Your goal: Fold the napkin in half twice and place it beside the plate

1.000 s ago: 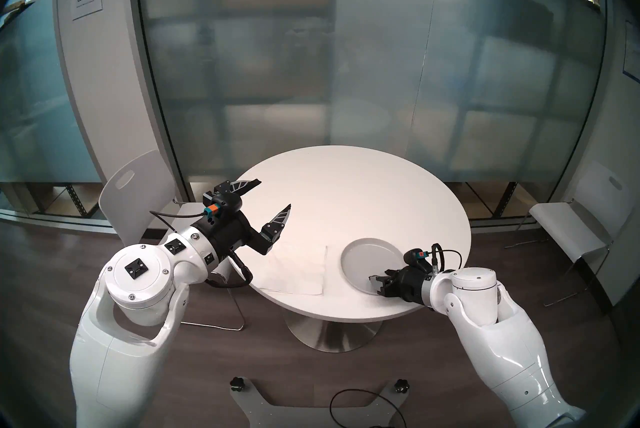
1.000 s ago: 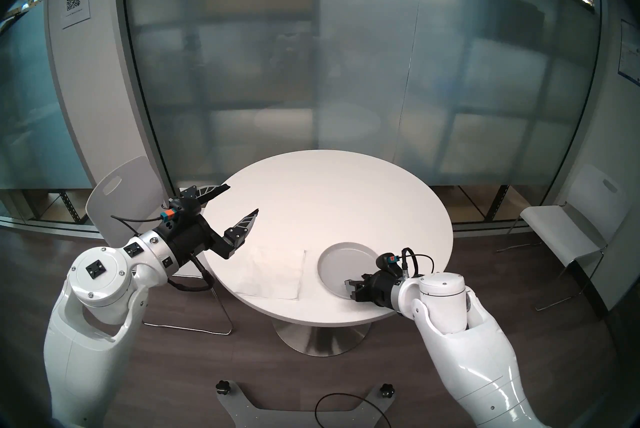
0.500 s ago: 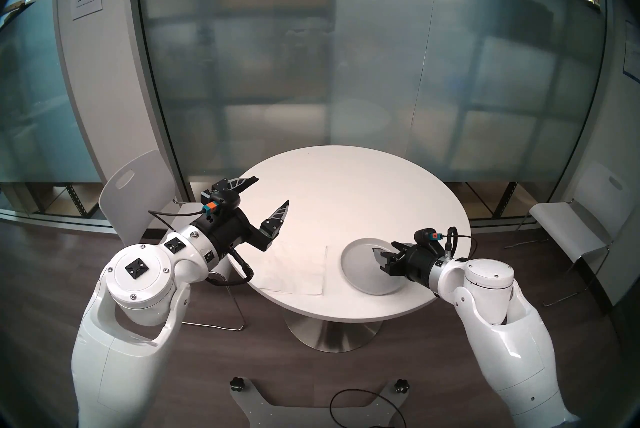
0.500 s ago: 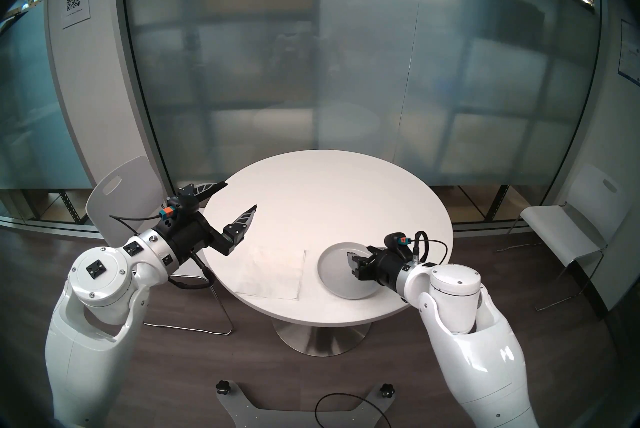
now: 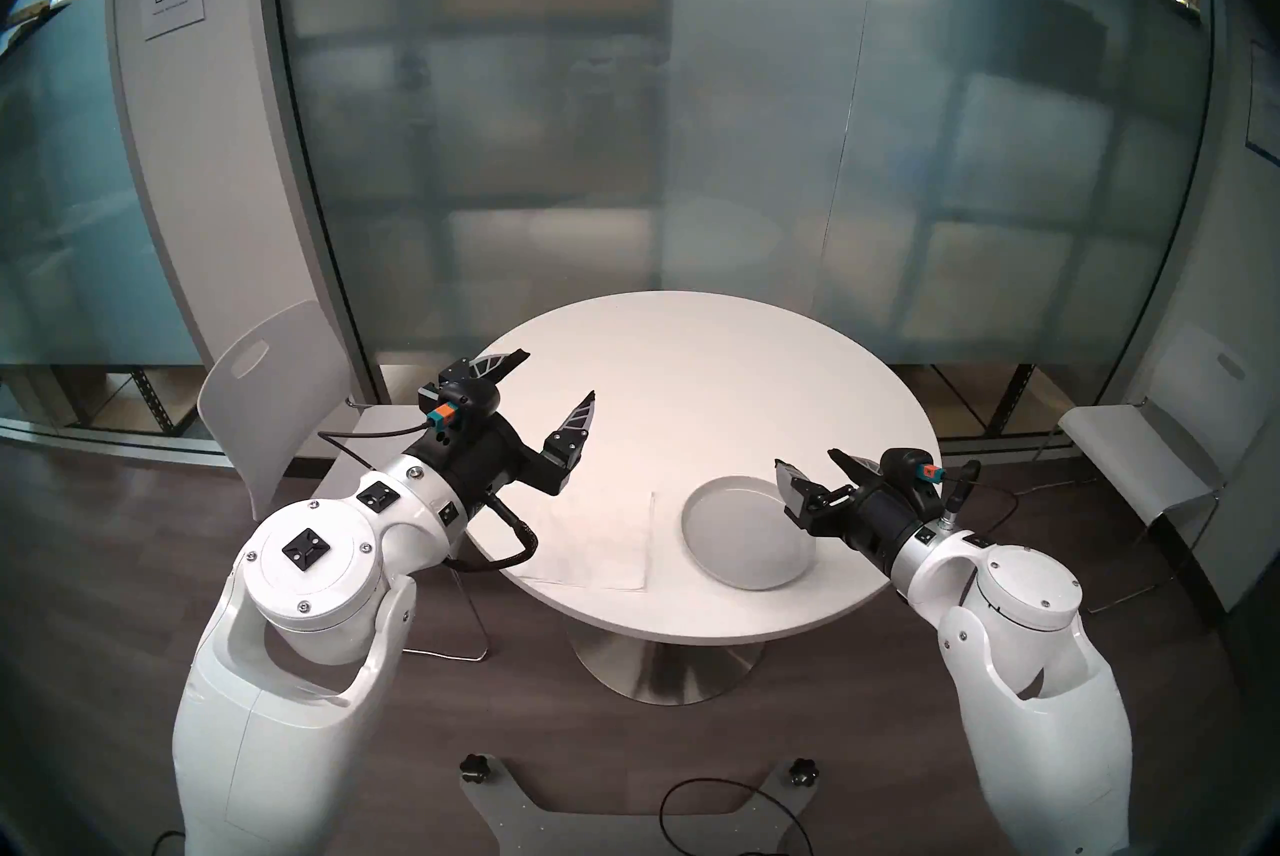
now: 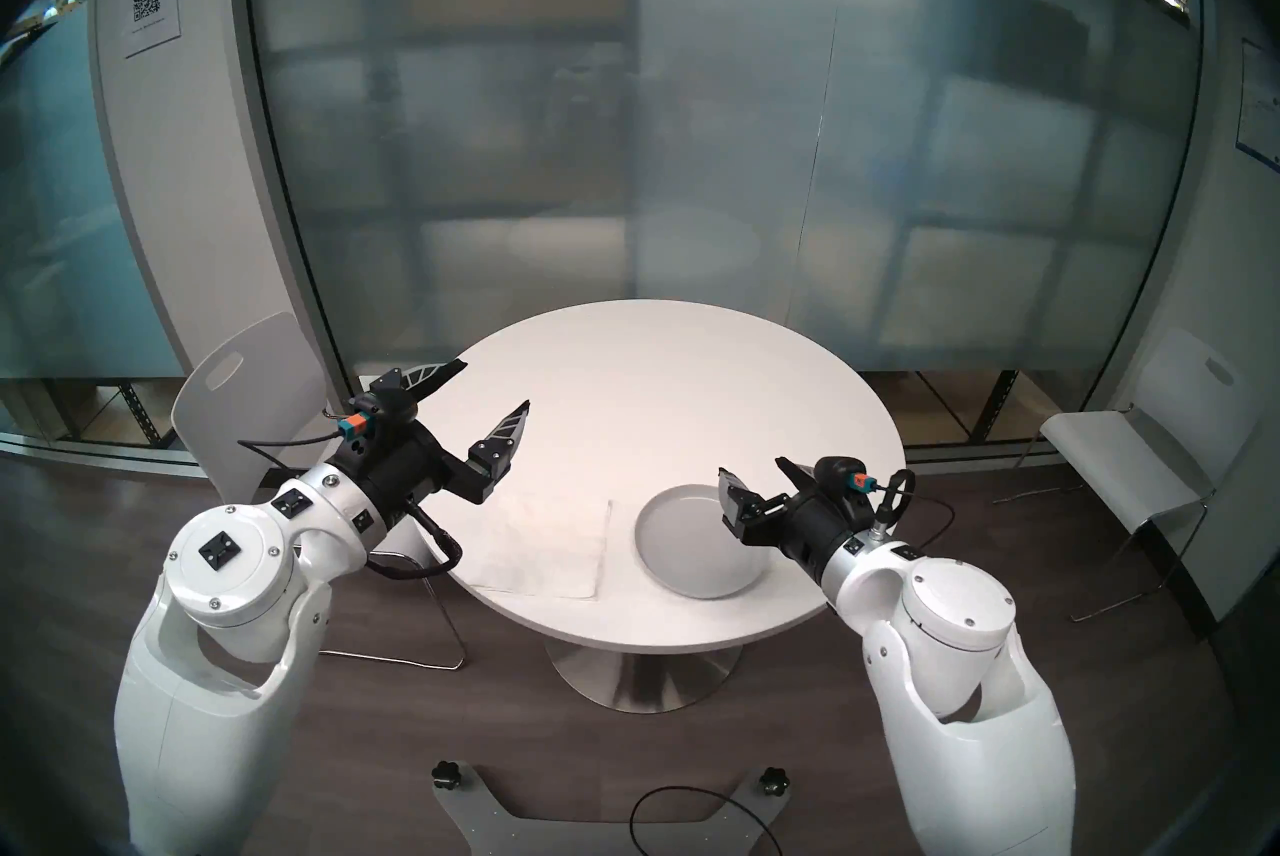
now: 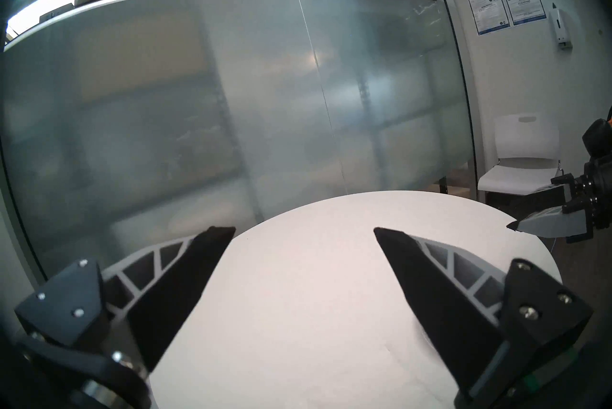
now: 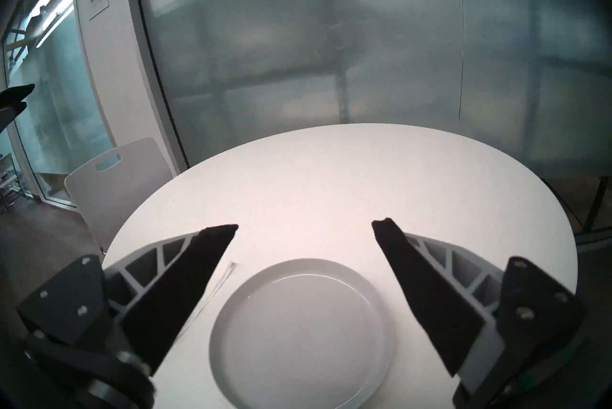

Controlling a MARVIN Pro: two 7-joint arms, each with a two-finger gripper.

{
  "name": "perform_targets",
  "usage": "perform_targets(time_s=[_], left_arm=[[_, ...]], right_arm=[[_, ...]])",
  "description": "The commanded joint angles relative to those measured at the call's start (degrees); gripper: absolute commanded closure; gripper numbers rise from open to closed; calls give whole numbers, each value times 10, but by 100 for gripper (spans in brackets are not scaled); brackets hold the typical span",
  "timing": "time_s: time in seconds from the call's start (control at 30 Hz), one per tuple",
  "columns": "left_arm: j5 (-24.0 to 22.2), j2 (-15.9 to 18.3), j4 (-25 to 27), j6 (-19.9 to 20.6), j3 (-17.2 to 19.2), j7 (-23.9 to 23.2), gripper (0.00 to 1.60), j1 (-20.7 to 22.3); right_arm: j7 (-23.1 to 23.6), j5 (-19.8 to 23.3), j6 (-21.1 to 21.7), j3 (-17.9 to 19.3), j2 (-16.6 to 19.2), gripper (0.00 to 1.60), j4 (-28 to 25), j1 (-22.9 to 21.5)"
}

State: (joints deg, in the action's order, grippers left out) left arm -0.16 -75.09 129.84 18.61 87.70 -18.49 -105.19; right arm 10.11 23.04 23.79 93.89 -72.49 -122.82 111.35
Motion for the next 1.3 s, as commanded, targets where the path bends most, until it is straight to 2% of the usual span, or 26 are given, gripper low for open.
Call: perform_targets(time_s=[0.0, 0.03, 0.07, 0.1, 0.43, 1.27], left_arm=[[4, -14, 2, 7, -8, 15, 0, 9], [5, -16, 1, 10, -9, 16, 0, 9], [5, -16, -1, 11, -9, 17, 0, 10], [6, -16, -2, 12, -10, 18, 0, 10], [9, -18, -9, 17, -10, 24, 0, 8], [8, -17, -9, 15, -11, 30, 0, 7]], right_arm=[[-8, -14, -52, 10, -25, 0, -36, 59], [-13, -11, -73, 14, -28, 0, -44, 80], [-8, -16, -65, 12, -33, 0, -35, 67], [-13, -14, -84, 14, -31, 0, -42, 87], [-5, -16, -127, 15, -39, 0, -29, 99], [4, -17, -132, 17, -45, 0, -26, 99]])
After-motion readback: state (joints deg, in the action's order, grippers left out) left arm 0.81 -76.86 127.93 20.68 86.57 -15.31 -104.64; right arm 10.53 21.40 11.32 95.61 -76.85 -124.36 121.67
